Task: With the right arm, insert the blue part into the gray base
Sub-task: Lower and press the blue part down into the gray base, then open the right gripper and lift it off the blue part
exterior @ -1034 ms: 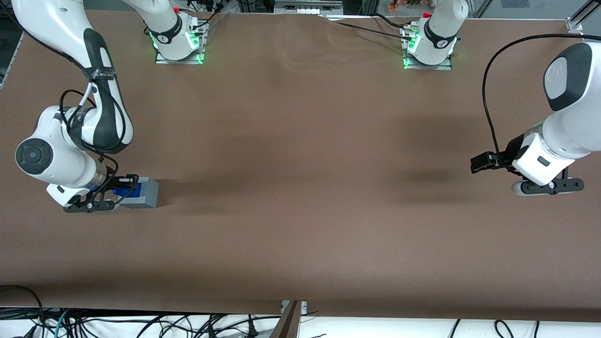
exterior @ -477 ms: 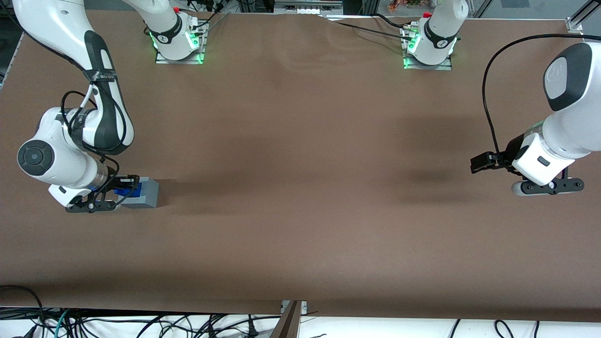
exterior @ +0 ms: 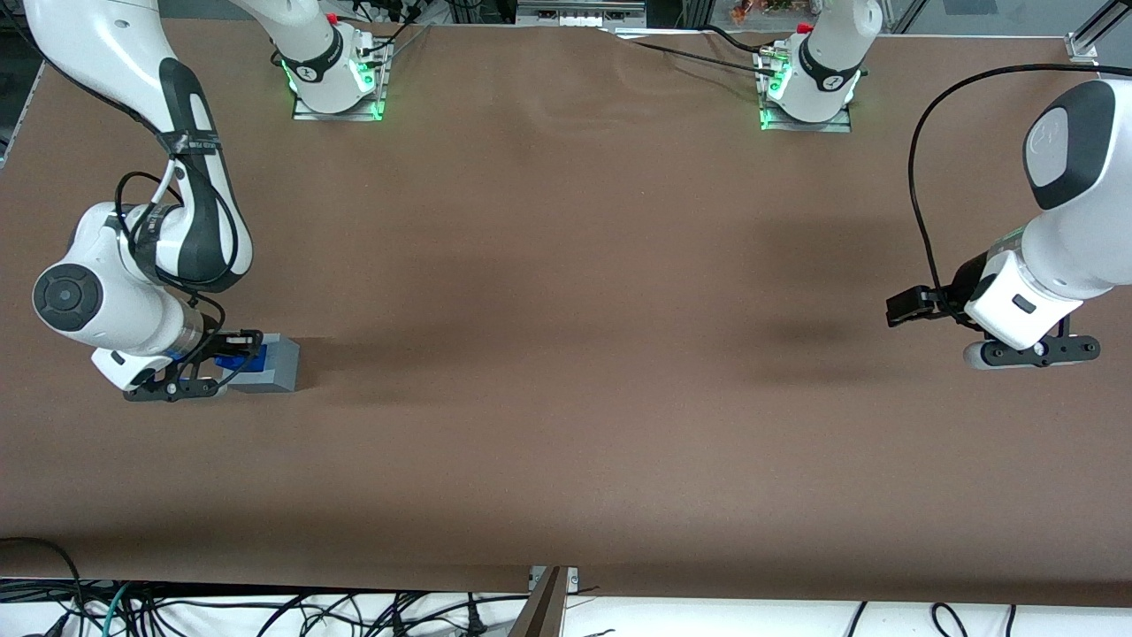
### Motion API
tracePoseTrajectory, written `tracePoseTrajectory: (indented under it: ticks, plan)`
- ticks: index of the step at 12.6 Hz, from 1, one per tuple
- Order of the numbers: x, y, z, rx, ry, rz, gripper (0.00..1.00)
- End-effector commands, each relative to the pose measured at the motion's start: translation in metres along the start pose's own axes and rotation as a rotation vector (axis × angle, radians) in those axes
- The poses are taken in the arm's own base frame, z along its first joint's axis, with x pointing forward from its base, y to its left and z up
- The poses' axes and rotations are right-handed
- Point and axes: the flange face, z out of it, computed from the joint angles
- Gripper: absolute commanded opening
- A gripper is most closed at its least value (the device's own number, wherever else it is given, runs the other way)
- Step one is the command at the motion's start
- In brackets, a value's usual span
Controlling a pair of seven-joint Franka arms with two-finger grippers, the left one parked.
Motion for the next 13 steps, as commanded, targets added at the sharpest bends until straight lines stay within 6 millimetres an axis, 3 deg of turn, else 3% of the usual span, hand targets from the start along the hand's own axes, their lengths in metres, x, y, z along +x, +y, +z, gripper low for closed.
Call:
tracePoseTrajectory:
  ticks: [1,4,7,9,13]
  plan:
    - [-0.001,0.002,-0.014,0.025,0.018,-0.009,0.98]
    - [-0.003,0.002,-0.021,0.029,0.014,-0.009,0.98]
    - [-0.011,0.005,-0.056,0.045,0.035,-0.001,0.98]
    - [-0.024,0.008,-0.094,0.068,0.015,0.000,0.98]
    - [-0.065,0.020,-0.190,0.110,-0.106,-0.019,0.99]
